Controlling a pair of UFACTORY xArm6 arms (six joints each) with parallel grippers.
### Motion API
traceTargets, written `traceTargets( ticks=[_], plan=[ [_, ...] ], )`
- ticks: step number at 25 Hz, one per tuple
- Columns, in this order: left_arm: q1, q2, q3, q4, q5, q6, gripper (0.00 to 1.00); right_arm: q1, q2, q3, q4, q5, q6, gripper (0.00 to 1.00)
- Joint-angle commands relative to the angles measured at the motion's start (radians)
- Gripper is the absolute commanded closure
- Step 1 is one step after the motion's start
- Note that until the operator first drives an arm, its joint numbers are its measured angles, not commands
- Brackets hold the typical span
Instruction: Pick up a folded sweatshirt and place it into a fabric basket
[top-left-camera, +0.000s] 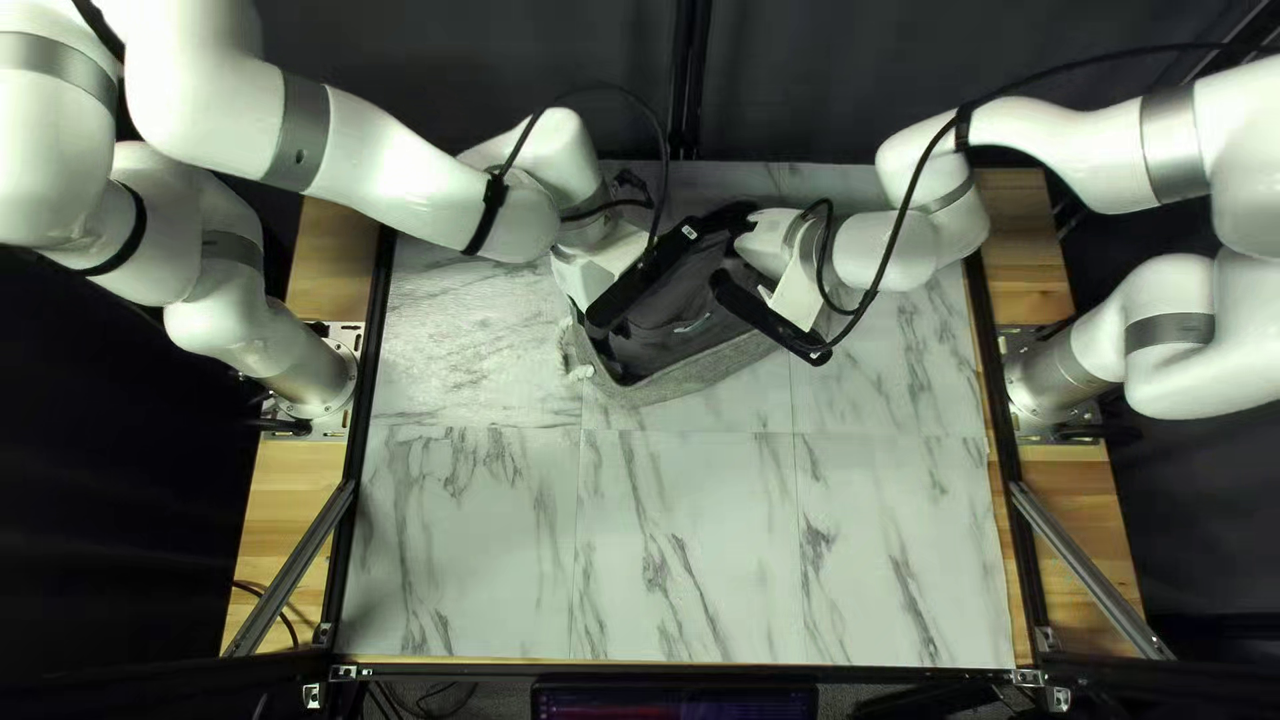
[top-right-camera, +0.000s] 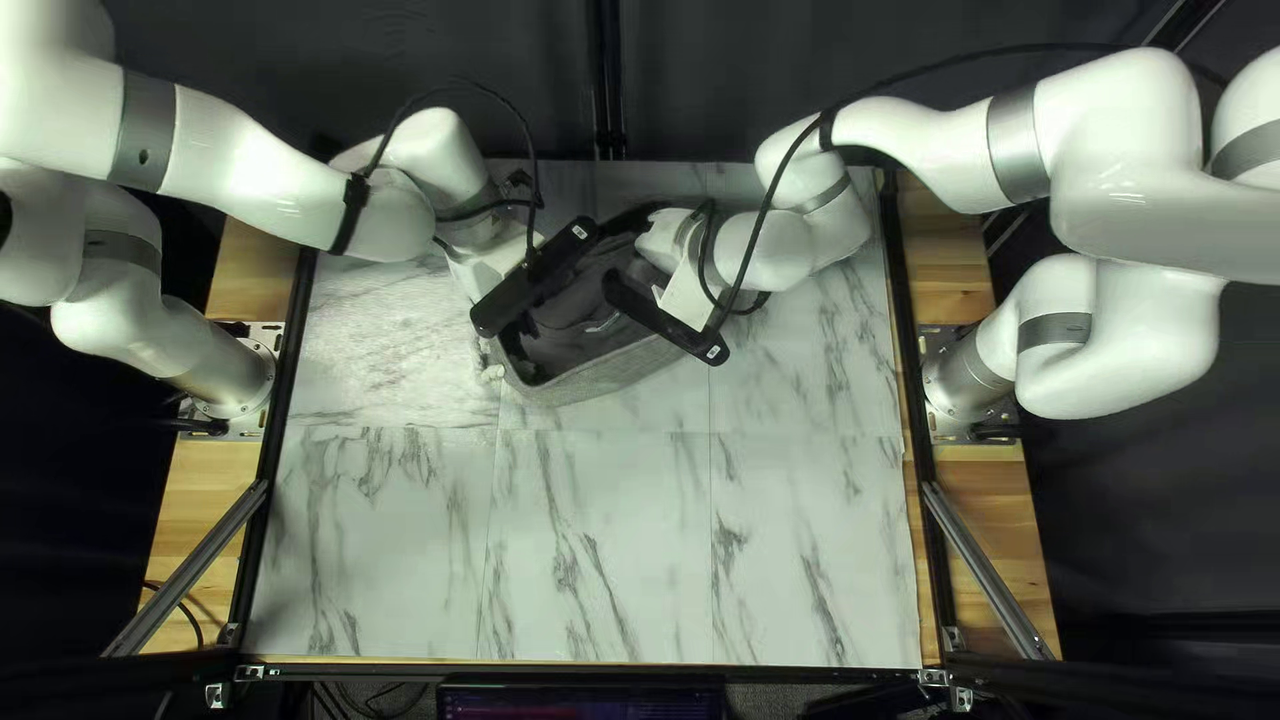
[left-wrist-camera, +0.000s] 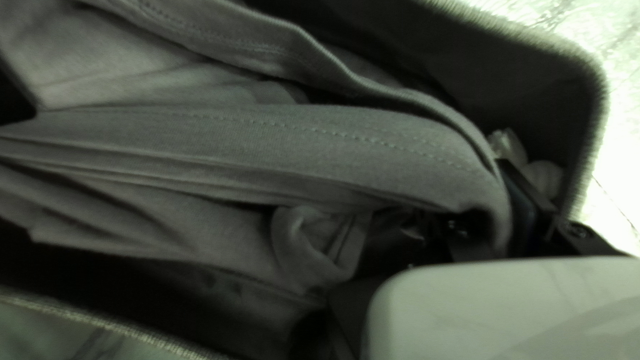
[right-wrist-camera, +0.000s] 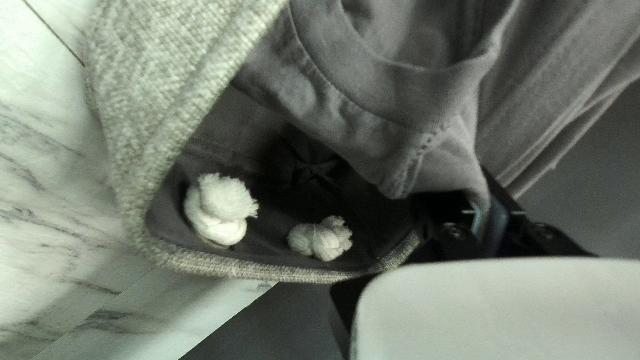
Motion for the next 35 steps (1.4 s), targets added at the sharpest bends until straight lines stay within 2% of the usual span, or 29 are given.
traceTargets(
  ticks=[1, 4, 5, 6, 7, 8, 11, 16, 22, 29, 32, 35],
  plan=[
    [0.001, 0.009, 0.010, -0.009, -0.014, 0.000, 1.00, -0.020, 0.032, -0.011, -0.017, -0.023, 0.011, 1.00],
    [0.011, 0.013, 0.013, -0.006, -0.016, 0.002, 1.00, -0.044, 0.064, -0.022, -0.040, -0.052, 0.026, 1.00],
    [0.014, 0.013, 0.011, 0.000, -0.014, 0.000, 0.95, -0.051, 0.068, -0.022, -0.044, -0.060, 0.026, 0.94],
    [0.017, 0.011, 0.009, 0.007, -0.010, -0.003, 0.93, -0.059, 0.071, -0.022, -0.051, -0.068, 0.031, 0.75],
    [0.020, 0.008, 0.007, 0.014, -0.007, -0.006, 0.09, -0.071, 0.073, -0.018, -0.061, -0.083, 0.037, 0.00],
    [0.025, 0.000, 0.008, 0.021, -0.003, -0.007, 0.00, -0.078, 0.073, -0.015, -0.066, -0.093, 0.041, 0.00],
    [0.030, -0.010, 0.011, 0.029, -0.001, -0.008, 0.00, -0.086, 0.072, -0.009, -0.063, -0.103, 0.038, 0.00],
    [0.042, -0.056, 0.011, 0.050, 0.027, -0.010, 0.00, -0.094, -0.001, 0.024, -0.006, -0.102, -0.038, 0.00],
    [0.051, -0.175, 0.059, 0.099, 0.049, -0.034, 0.00, -0.074, -0.140, 0.067, 0.100, -0.055, -0.154, 0.00],
    [0.019, -0.287, 0.108, 0.135, 0.065, -0.068, 0.00, -0.068, -0.277, 0.145, 0.163, -0.030, -0.218, 0.00],
    [-0.003, -0.343, 0.151, 0.120, 0.079, -0.054, 0.00, -0.047, -0.345, 0.173, 0.251, 0.008, -0.275, 0.00],
    [-0.010, -0.383, 0.186, 0.085, 0.115, -0.004, 0.00, 0.001, -0.406, 0.197, 0.295, 0.071, -0.269, 0.00]
  ],
)
